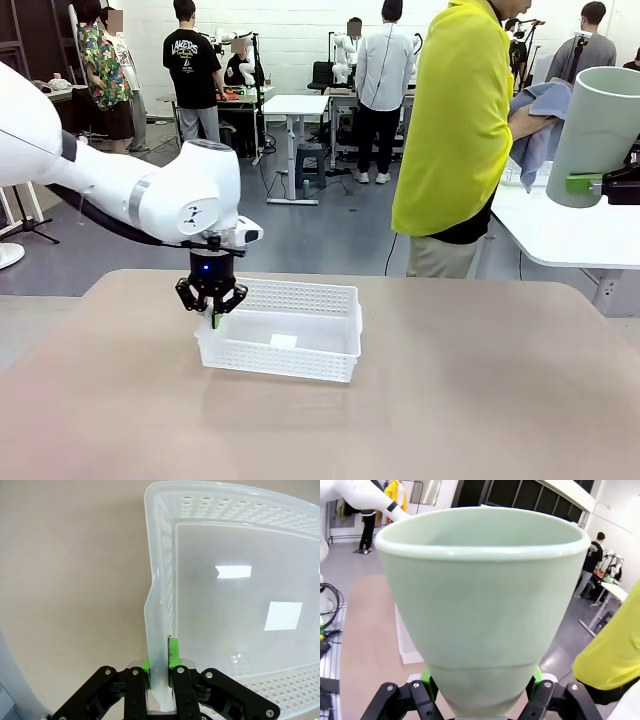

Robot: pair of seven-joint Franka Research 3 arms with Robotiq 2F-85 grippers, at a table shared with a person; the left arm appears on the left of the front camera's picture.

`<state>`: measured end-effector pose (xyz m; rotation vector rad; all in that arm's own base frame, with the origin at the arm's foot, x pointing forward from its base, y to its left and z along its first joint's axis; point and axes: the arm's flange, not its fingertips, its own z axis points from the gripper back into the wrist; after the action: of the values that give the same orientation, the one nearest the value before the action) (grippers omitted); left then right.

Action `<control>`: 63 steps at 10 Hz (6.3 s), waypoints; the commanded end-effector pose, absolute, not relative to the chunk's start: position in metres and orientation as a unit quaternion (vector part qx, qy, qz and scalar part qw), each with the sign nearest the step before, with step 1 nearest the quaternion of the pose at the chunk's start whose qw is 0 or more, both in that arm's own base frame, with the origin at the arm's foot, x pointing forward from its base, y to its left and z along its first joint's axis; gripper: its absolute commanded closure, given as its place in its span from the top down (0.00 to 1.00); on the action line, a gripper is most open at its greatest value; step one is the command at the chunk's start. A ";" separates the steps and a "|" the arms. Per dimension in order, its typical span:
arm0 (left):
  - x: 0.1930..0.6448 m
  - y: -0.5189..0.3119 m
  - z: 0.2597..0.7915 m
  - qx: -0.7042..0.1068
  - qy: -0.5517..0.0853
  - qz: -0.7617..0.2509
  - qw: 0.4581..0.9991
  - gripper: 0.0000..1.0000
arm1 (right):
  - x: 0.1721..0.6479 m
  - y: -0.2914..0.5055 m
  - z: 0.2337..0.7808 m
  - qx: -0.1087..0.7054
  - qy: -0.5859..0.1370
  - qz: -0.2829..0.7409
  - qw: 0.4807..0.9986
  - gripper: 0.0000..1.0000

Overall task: Clean and organize the cups into the basket.
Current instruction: Pick up the Organizing basket and move it to the center of the table, then pick up the Reusable plastic cup from the right side of the table and place it inside the Organizing basket.

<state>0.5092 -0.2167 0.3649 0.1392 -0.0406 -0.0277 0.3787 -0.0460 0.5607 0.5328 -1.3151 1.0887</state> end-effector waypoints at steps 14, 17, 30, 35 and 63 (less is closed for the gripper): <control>0.487 -0.305 0.374 0.104 -0.048 0.035 0.993 0.00 | 0.391 0.062 0.568 0.187 -0.401 0.620 0.648 0.80; 0.487 -0.305 0.374 0.104 -0.048 0.035 0.993 0.00 | 0.446 0.130 0.538 0.113 -0.211 0.644 0.727 0.80; 0.487 -0.305 0.374 0.104 -0.048 0.035 0.993 0.00 | 0.468 0.196 0.452 0.000 -0.072 0.678 0.732 0.81; 0.487 -0.305 0.374 0.104 -0.048 0.035 0.993 0.00 | 0.474 0.289 0.427 -0.039 0.003 0.744 0.667 0.81; 0.487 -0.305 0.374 0.104 -0.048 0.035 0.993 0.00 | 0.494 0.291 0.348 0.114 -0.041 0.756 0.643 1.00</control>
<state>0.4878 -0.3058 0.3767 0.2030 -0.0982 0.0729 0.4980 0.2975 0.3478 0.2337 -0.0922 1.7284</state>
